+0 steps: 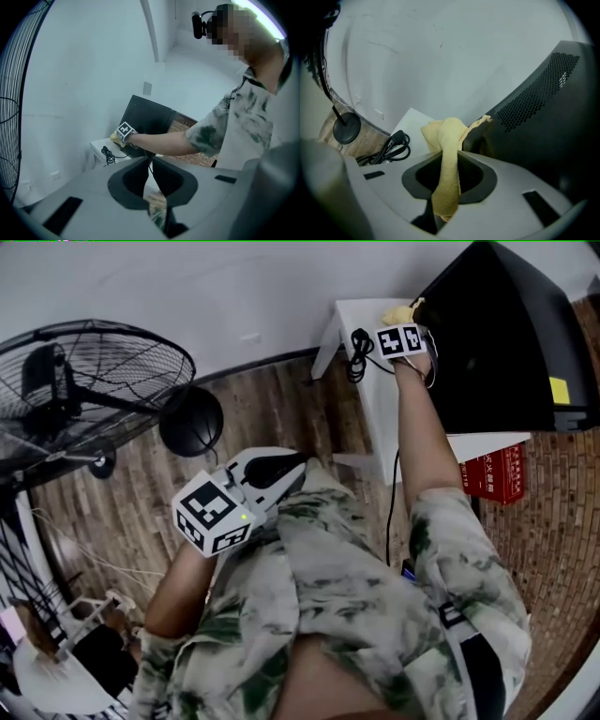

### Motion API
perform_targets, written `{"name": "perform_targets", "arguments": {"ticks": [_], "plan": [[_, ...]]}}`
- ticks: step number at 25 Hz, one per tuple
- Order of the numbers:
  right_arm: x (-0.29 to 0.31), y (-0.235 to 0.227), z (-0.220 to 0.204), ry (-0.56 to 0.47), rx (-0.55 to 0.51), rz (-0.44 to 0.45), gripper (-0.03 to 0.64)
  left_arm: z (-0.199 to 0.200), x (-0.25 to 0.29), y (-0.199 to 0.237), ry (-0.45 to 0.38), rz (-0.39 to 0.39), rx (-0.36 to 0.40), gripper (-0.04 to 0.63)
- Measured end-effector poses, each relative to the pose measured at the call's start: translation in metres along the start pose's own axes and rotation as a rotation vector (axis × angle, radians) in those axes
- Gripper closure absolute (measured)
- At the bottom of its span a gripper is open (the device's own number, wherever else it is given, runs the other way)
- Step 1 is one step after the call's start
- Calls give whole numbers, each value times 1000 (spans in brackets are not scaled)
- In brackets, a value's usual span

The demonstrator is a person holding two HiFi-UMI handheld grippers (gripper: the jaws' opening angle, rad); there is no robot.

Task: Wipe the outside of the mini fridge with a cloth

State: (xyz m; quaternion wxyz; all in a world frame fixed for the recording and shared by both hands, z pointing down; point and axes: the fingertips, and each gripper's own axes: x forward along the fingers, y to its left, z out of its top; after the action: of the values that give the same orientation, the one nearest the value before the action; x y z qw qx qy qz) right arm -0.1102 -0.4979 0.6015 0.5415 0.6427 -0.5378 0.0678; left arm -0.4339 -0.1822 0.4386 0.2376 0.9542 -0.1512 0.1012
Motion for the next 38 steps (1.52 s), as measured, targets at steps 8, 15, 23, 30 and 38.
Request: {"name": "perform_targets", "arguments": {"ticks": [8, 15, 23, 30, 38], "plan": [[28, 27, -13, 36, 4, 67, 526, -2, 5, 10, 13, 28, -24, 551], [39, 47, -28, 48, 36, 151, 526, -5, 9, 8, 24, 35, -32, 551], [17, 54, -36, -31, 122, 224, 526, -8, 11, -2, 34, 13, -25, 551], [-22, 64, -57, -73, 233, 293, 526, -13, 8, -18, 42, -25, 0, 551], [-96, 85, -71, -196, 336, 391, 526, -20, -7, -26, 40, -47, 39, 551]]}}
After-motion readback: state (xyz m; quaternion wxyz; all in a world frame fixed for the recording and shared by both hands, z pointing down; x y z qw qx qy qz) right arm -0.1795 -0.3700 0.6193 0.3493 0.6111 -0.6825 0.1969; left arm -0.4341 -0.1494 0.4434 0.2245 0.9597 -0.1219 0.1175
